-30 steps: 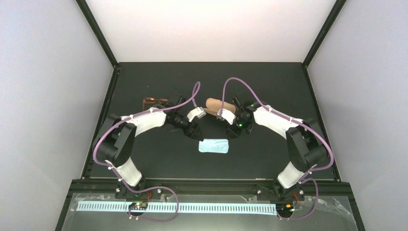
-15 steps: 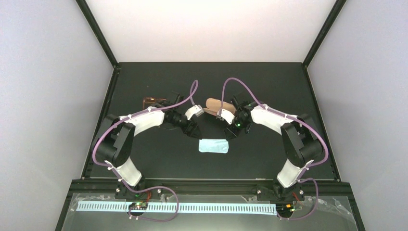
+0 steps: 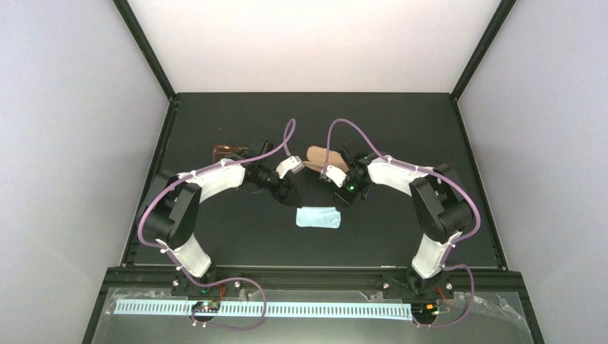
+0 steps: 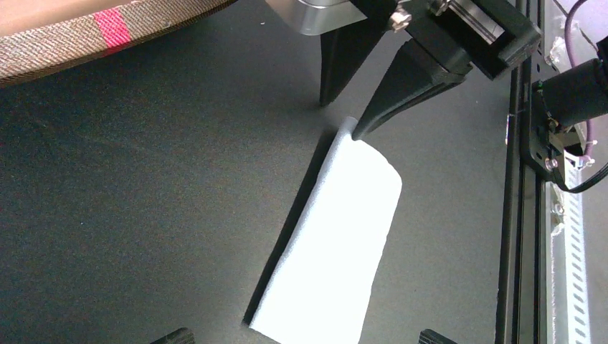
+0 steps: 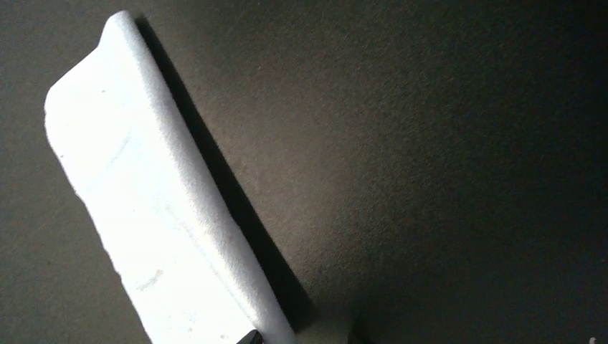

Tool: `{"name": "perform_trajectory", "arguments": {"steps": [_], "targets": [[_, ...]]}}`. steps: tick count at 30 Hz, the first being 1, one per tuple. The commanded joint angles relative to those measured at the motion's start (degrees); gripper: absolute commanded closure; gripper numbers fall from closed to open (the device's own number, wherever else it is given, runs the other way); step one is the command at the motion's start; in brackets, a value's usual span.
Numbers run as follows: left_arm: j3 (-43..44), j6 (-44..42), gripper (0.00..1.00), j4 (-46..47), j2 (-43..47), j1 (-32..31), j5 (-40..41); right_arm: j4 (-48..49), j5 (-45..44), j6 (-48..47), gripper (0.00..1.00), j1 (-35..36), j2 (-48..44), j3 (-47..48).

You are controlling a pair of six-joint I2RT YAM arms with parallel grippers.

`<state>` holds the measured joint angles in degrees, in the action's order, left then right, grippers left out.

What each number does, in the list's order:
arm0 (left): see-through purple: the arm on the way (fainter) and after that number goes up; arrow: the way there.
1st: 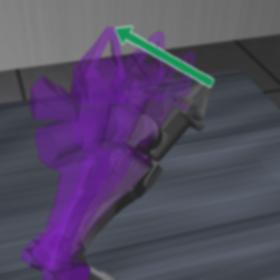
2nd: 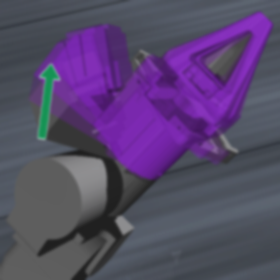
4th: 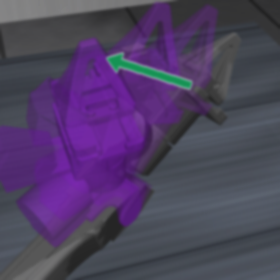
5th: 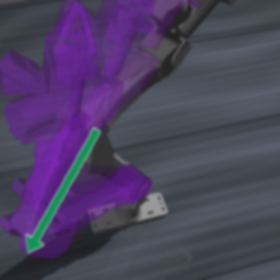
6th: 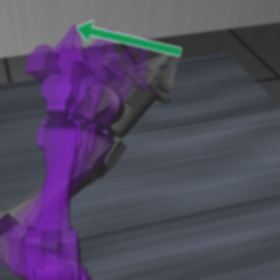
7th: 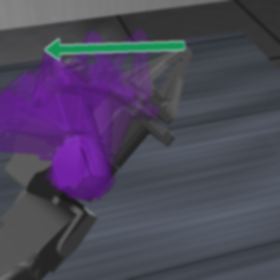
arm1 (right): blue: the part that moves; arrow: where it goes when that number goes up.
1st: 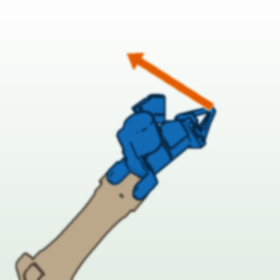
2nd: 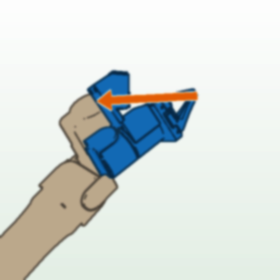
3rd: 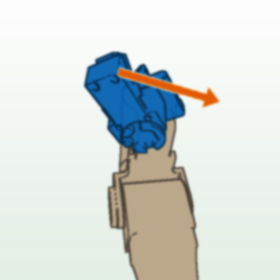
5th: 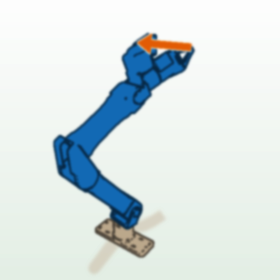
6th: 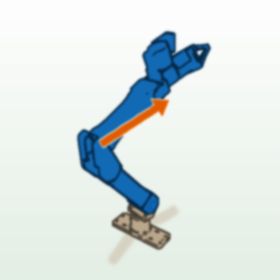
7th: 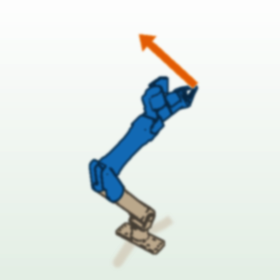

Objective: Organize the sunglasses

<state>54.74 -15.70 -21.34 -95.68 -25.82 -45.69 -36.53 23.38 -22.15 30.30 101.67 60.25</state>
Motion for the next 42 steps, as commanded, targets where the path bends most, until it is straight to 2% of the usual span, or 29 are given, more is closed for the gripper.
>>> {"name": "perform_trajectory", "arguments": {"steps": [1,5,10,13,17,25,35,42], "targets": [[1.16,-1.14,0.18,0.88,0.58,0.25,-0.41,4.69,-5.87,2.29,0.68,1.34,-1.59,-1.59],[1.51,-0.33,0.16,0.99,0.51,0.03,1.82,6.8,-7.42,2.96,0.68,1.59,-3.67,-3.48],[1.92,0.28,0.18,0.39,-0.97,-0.01,2.71,7.05,-3.66,-0.22,0.68,1.6,-5.03,-4.87],[2.9,1.0,0.24,-0.34,-3.18,0.11,2.07,5.85,-2.14,-2.03,0.67,1.52,-4.14,-4.15],[4.28,1.6,0.38,-1.74,-5.56,0.06,0.9,4.24,1.44,-2.71,0.67,1.51,-3.13,-3.02],[5.97,2.28,0.48,-3.18,-8.7,-0.19,0.94,2.42,3.44,-2.29,0.68,1.42,-0.62,-0.8],[7.49,1.63,0.5,-5.52,-10.42,-0.1,0.33,1.23,4.71,-2.29,0.67,-2.65,-4.39,-0.58],[8.86,1.83,0.53,-7.58,-13.38,-0.64,0.58,-0.79,6.95,-2.75,0.65,-2.71,-2.18,1.18]]}}
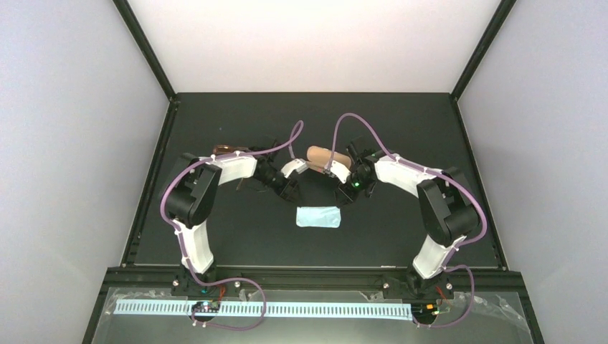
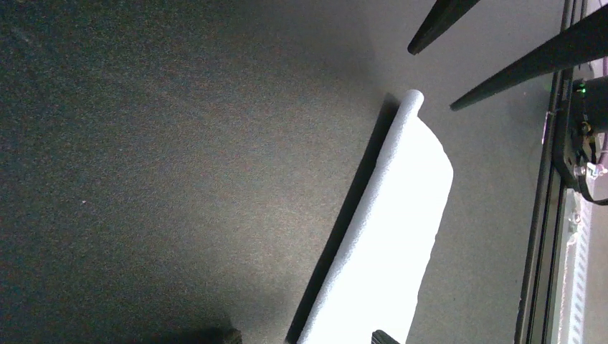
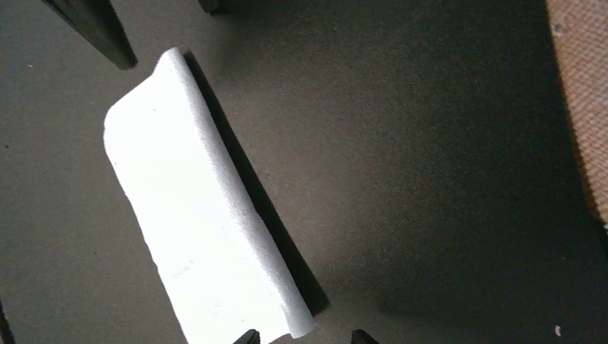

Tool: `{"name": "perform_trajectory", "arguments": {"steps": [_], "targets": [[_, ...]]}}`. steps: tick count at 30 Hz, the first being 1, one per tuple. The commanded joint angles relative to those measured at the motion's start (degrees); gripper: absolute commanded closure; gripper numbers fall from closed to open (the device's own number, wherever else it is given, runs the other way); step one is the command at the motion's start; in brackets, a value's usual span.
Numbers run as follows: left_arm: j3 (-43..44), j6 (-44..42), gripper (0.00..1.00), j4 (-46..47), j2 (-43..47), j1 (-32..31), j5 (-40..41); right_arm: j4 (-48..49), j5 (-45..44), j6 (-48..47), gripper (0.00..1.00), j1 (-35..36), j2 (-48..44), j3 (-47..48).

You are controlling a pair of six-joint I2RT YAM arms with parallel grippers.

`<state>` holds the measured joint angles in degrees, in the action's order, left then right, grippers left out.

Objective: Organize the sunglasses

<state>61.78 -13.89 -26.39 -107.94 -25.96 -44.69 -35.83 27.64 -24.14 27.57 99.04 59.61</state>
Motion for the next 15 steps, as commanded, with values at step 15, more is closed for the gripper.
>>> {"name": "perform_trajectory", "arguments": {"steps": [15], "targets": [[1.6,1.01,0.52,-0.77,2.5,-0.05,-0.49,0.86,-2.91,2.56,0.62,-2.68,-5.39,7.31]]}}
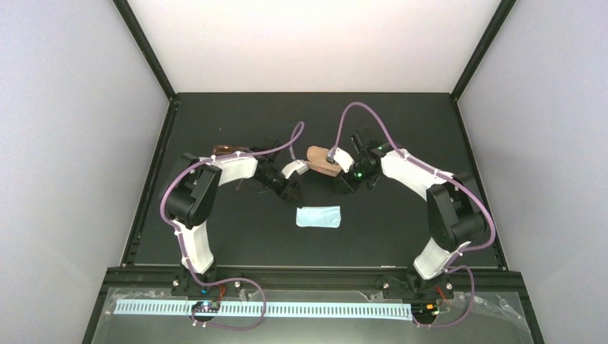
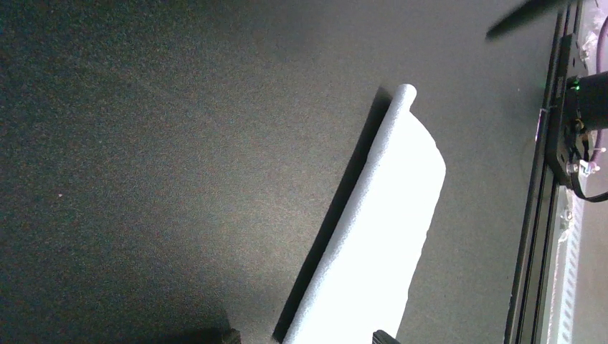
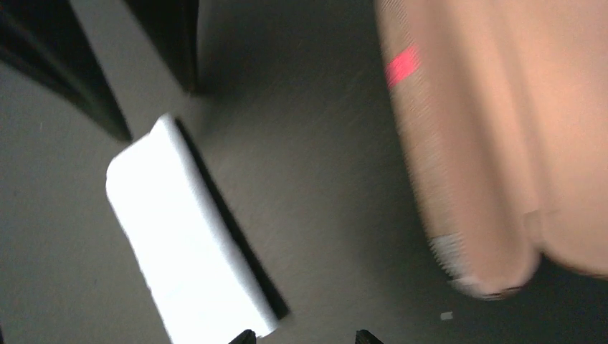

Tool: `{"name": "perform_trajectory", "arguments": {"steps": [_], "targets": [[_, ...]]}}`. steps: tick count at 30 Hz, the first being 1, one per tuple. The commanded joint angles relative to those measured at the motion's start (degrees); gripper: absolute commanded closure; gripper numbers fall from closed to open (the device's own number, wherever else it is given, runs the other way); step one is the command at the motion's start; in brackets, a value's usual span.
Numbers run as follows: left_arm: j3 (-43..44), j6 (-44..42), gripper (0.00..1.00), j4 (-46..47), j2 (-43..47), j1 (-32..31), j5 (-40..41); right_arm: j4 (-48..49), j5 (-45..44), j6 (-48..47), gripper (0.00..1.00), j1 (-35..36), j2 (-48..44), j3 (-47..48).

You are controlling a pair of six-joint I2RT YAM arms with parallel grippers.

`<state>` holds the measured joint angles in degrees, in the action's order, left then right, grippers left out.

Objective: Organize the sunglasses

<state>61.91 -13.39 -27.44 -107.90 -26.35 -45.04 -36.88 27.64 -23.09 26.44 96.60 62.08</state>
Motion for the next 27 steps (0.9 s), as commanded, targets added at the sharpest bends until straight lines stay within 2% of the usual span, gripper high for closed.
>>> {"name": "perform_trajectory", "arguments": {"steps": [1,10,18,27], "targets": [[1.38,0.32,0.52,0.22,2.82,0.53,-0.14,2.12,-3.51,1.4,0.62,-1.53,-2.99,5.6],[1.66,-1.58,0.47,-1.25,5.56,2.62,1.19,2.13,-4.89,2.28,0.51,-1.56,4.27,15.9],[0.81,-1.23,0.44,-0.77,7.92,5.73,1.15,-2.6,0.18,1.81,0.43,-1.49,13.51,24.89],[0.4,-0.99,0.43,-0.17,8.58,7.0,0.27,-6.89,4.25,0.32,0.42,0.02,20.09,29.2]]}}
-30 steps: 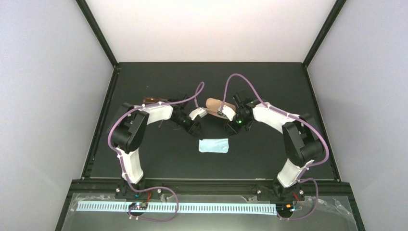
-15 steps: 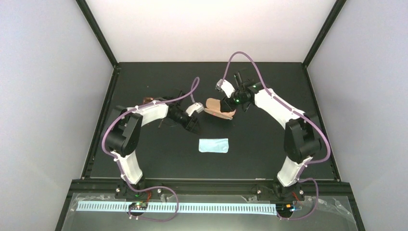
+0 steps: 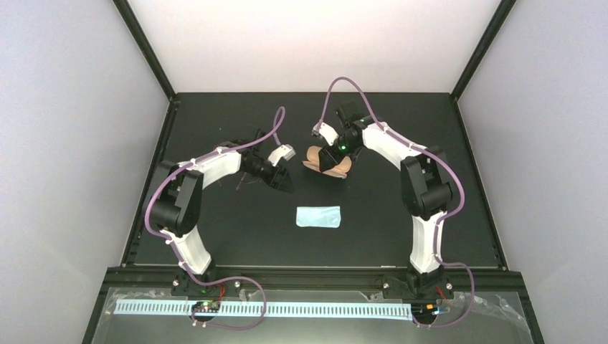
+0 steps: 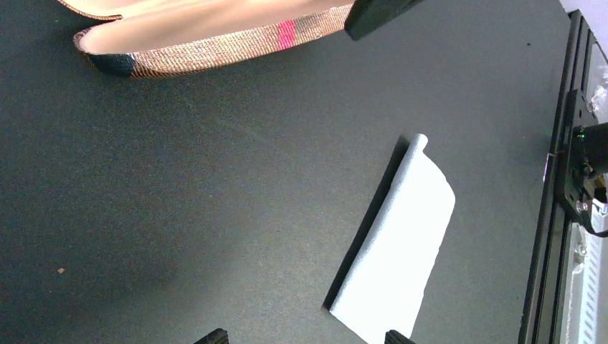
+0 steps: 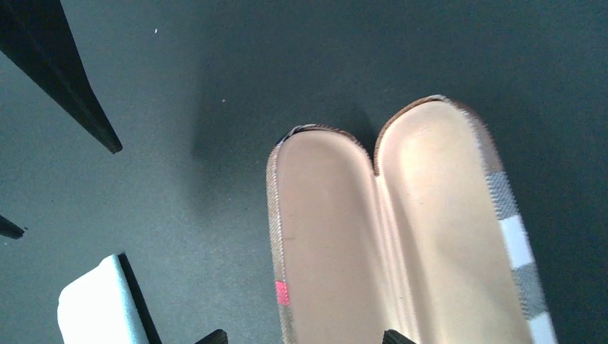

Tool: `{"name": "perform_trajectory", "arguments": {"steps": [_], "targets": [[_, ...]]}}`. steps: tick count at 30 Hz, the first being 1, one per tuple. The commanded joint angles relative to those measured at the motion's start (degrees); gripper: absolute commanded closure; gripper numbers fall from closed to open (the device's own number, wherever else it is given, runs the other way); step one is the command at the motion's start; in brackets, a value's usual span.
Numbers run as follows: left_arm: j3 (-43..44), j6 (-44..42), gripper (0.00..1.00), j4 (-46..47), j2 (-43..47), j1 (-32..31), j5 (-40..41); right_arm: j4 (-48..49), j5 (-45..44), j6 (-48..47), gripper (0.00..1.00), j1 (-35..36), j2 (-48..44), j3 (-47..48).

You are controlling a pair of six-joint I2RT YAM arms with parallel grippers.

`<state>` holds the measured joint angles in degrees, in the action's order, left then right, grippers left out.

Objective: Organize the sunglasses

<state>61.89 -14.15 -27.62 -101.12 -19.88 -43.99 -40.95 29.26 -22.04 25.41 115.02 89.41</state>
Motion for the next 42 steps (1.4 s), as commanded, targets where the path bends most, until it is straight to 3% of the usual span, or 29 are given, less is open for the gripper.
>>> {"name": "perform_trajectory", "arguments": {"steps": [1,9,16,28,42], "targets": [[0.43,-0.18,0.43,0.09,1.88,0.54,-0.75,-3.23,3.14,-0.71,0.42,1.23,2.29,2.22],[0.34,-0.26,0.43,0.19,1.72,0.54,-1.23,-5.09,4.95,-2.26,0.44,2.26,4.57,3.14],[0.29,-0.14,0.43,0.22,1.63,0.54,-1.59,-7.42,5.23,-5.2,0.61,2.51,4.52,2.41],[0.34,-0.17,0.43,-0.07,1.8,0.54,-1.6,-9.87,5.8,-9.65,0.8,2.53,3.15,0.52],[0.25,-0.53,0.43,-0.24,1.46,0.54,-1.73,-12.87,5.86,-18.4,0.82,2.54,-0.05,-3.67]]}}
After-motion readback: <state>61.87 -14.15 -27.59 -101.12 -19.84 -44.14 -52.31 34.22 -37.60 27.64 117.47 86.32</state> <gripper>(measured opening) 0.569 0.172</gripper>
